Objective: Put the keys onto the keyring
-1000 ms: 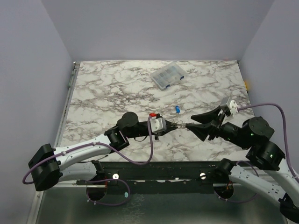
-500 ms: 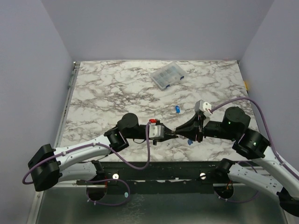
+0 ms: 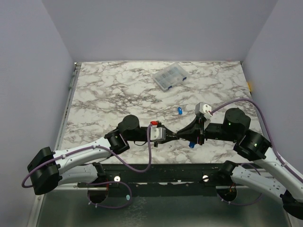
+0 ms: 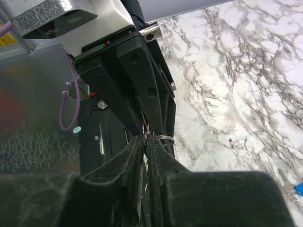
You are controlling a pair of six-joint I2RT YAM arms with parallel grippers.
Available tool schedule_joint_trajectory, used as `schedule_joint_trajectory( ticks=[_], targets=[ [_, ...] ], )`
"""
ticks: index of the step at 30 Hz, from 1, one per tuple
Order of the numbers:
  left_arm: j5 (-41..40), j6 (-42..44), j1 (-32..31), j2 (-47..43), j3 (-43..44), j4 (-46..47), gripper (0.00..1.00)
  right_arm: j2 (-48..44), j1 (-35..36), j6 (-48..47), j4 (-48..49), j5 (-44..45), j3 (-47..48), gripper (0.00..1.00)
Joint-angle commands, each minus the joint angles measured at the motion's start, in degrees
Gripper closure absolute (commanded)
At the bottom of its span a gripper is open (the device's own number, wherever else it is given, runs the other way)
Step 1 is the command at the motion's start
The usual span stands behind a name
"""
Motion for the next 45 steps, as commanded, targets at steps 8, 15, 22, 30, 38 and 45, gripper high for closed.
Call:
schedule_joint_trajectory(
  ticks=[8, 15, 22, 30, 38, 45],
  targets=[
    [-7.03, -0.08, -0.28, -4.64, -1.61, 6.90, 1.00, 0.58, 0.16, 2.65, -3.10, 1.08, -2.27, 0.85],
    [-8.23, -1.62, -0.31, -4.97, -2.32, 9.47, 1.00, 1.48, 0.15, 4.50, -1.97, -0.59, -3.64, 0.88],
    [-7.59, -1.04, -0.28, -5.12, -2.84, 9.91, 1.00, 2.06, 0.15, 5.10, 0.22, -1.37, -4.44, 0.90],
    [-6.81, 2.57, -0.30, -6.13, -4.16, 9.95, 1.00, -2.42, 0.15, 2.84, -4.18, 1.78, -0.68, 0.74],
    [0.29, 14.05, -1.59, -8.89, -8.28, 10.88, 1.00, -12.43, 0.15, 3.04, -2.68, 15.63, 1.65, 0.52],
    [4.95, 22.73, -2.35, -11.30, -10.75, 10.88, 1.00, -9.21, 0.15, 1.40, -6.94, 11.11, 3.46, 0.49]
  ],
)
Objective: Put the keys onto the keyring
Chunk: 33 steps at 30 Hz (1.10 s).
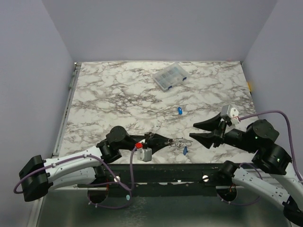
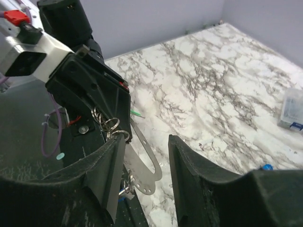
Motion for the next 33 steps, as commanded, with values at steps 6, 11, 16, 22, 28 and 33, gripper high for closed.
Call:
schedule_joint_trajectory(
  ticks=[6, 11, 16, 22, 28, 33],
  targets=[
    [3.77, 13.86, -0.40, -2.86, -2.14, 2.31, 1.00, 10.28, 0.02, 8.18, -3.81, -0.21, 3.69, 0.51],
    [-0.40, 18.59, -0.46, -3.16, -2.32, -1.12, 1.00, 10.82, 0.02, 14.84, 2.43, -5.97, 0.14, 0.51],
    [-1.87, 20.54, -0.99, -3.20, -2.30, -2.61, 1.00, 11.10, 0.02, 14.88, 4.29, -10.83, -2.37, 0.50],
    [-3.15, 21.73, -1.23, -3.64, -2.24, -3.45, 1.00, 15.02, 0.03, 16.68, 3.54, -10.49, -1.13, 0.49],
    [-5.67, 22.71, -1.39, -3.81, -2.21, -3.74, 1.00, 17.98, 0.04, 18.43, 1.61, -10.93, -0.73, 0.51],
    [-6.73, 23.39, -1.75, -3.65, -2.35, -3.78, 1.00, 18.31, 0.02, 19.54, 1.77, -12.19, -1.28, 0.56]
  ],
)
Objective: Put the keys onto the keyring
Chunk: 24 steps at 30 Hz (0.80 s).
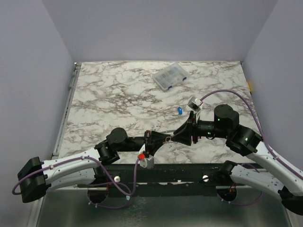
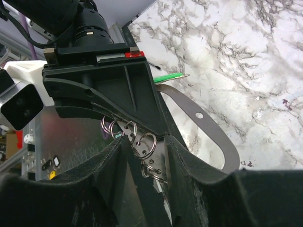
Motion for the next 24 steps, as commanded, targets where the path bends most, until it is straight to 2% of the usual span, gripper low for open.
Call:
schedule_joint_trajectory(
  ticks=[1, 7, 14, 24],
  targets=[
    [-2.11, 2.09, -0.80, -0.82, -0.22, 1.21, 1.00, 0.33, 0.06, 1.73, -1.02, -2.68, 0.49, 0.57],
    [-4.06, 2.49, -0.93, -0.91, -0.23, 1.20, 1.00, 1.11, 0.06, 2.82, -0.86, -5.45, 1.00, 0.66],
    [-4.01, 2.35, -1.00, -1.08, -0.14, 1.12, 1.00, 0.85, 0.06, 3.13, -0.15, -3.83, 0.77, 0.99],
    [-3.73, 1.89, -1.09, -1.04, -0.05, 0.87, 1.00, -1.24, 0.06, 2.15, -0.38, -0.35, 1.71, 0.99]
  ],
)
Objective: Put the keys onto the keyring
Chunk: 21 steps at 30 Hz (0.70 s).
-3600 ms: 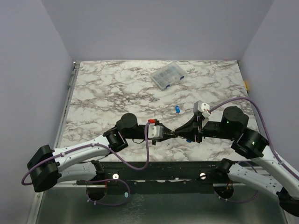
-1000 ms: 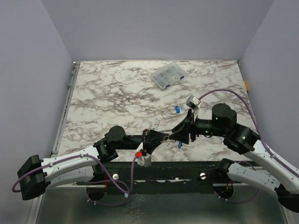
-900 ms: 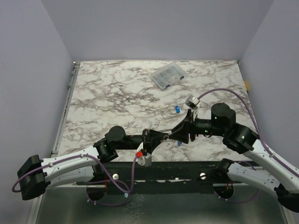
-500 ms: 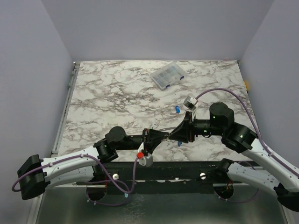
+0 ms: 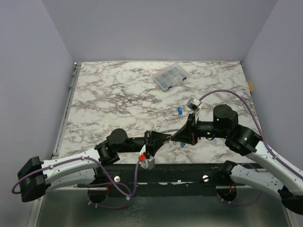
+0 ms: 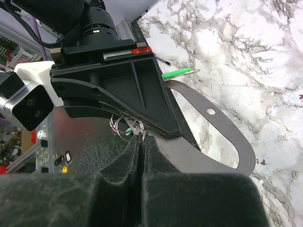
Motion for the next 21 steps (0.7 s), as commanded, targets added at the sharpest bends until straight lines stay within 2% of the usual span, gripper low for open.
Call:
schedule_joint_trajectory(
  ticks=[1, 6, 8, 10, 12, 18, 21],
  targets=[
    [-0.41, 0.25, -0.25, -0.83, 0.10, 1.03, 1.00, -2.00, 0.06, -0.59, -0.15, 2.40, 1.64, 0.99],
    [-0.03, 0.21, -0.24, -1.02, 0.10, 0.94, 1.00, -3.64, 0.06, -0.82, 0.32, 3.74, 1.25, 0.98],
    [-0.12, 0.20, -0.26, -1.11, 0.10, 0.94, 1.00, -3.85, 0.07, -0.85, 0.03, 3.82, 1.28, 0.90],
    [-0.13, 0.13, -0.26, -1.13, 0.19, 0.94, 1.00, -3.85, 0.06, -0.80, -0.05, 3.34, 1.20, 0.77],
    [-0.23, 0.11, -0.25, -1.13, 0.19, 0.94, 1.00, -3.96, 0.06, -0.47, 0.43, 2.56, 0.98, 0.71],
    [-0.20, 0.04, -0.26, -1.14, 0.21, 0.94, 1.00, -4.01, 0.07, 0.41, 2.14, 1.08, -0.16, 0.69],
    [-0.28, -0.21, -0.25, -1.22, 0.27, 0.95, 1.00, -3.66, 0.06, -0.04, 1.53, 1.56, -0.22, 0.61]
  ],
)
